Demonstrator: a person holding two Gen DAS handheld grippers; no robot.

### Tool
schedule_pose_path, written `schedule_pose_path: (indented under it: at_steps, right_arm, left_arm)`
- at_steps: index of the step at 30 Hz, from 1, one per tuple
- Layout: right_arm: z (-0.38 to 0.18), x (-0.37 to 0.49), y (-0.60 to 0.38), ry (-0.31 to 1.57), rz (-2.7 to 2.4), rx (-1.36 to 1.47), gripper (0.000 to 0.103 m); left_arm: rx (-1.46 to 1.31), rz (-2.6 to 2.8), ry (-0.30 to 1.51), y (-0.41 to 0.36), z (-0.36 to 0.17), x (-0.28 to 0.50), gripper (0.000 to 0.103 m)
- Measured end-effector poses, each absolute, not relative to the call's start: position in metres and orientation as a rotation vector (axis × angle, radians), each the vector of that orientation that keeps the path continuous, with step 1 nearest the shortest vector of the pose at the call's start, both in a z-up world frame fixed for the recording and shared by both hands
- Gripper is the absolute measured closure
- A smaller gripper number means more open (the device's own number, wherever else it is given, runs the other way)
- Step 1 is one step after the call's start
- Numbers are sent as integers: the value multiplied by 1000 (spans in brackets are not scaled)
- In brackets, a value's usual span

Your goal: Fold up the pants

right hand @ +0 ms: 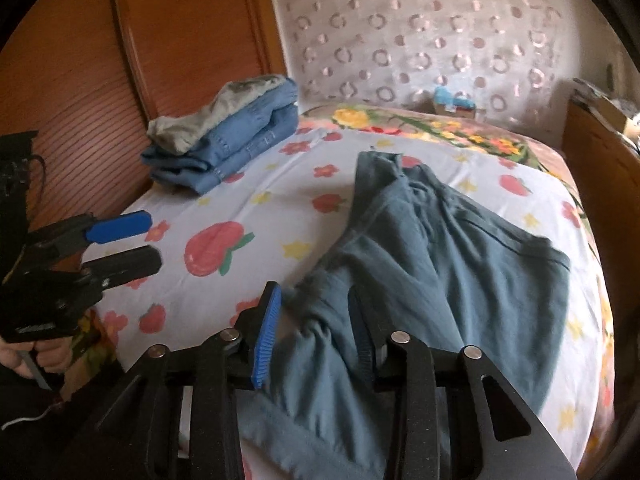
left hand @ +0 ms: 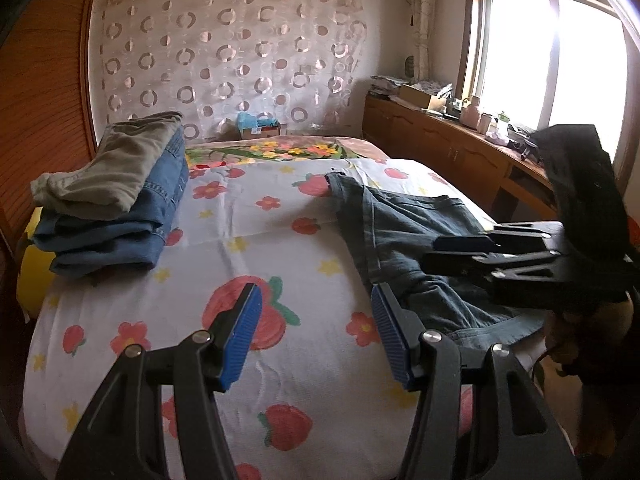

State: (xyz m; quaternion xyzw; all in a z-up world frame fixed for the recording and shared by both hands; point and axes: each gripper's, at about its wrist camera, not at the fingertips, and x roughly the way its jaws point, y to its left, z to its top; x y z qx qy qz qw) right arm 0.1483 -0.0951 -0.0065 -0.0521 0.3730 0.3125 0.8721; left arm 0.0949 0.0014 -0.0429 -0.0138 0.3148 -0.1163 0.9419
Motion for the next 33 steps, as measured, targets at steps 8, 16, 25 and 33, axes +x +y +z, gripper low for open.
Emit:
schedule_pose_path:
  at_steps: [8, 16, 25, 33]
  right_arm:
    - [-19, 168, -73, 840, 708, -158, 71]
    - [-34, 173, -63, 877, 707, -203, 71]
    - [-46, 172, -54, 884, 683, -298, 69]
    - [-43, 174, -48, 877, 653, -324, 100]
  left_arm:
    - [-34, -237, 649, 2, -46, 96, 47]
    - [-23, -243, 630, 1, -40, 93, 47]
    - [-1, -258, 632, 0, -36, 89, 47]
    - [1, -258, 642, -1, -38, 89, 47]
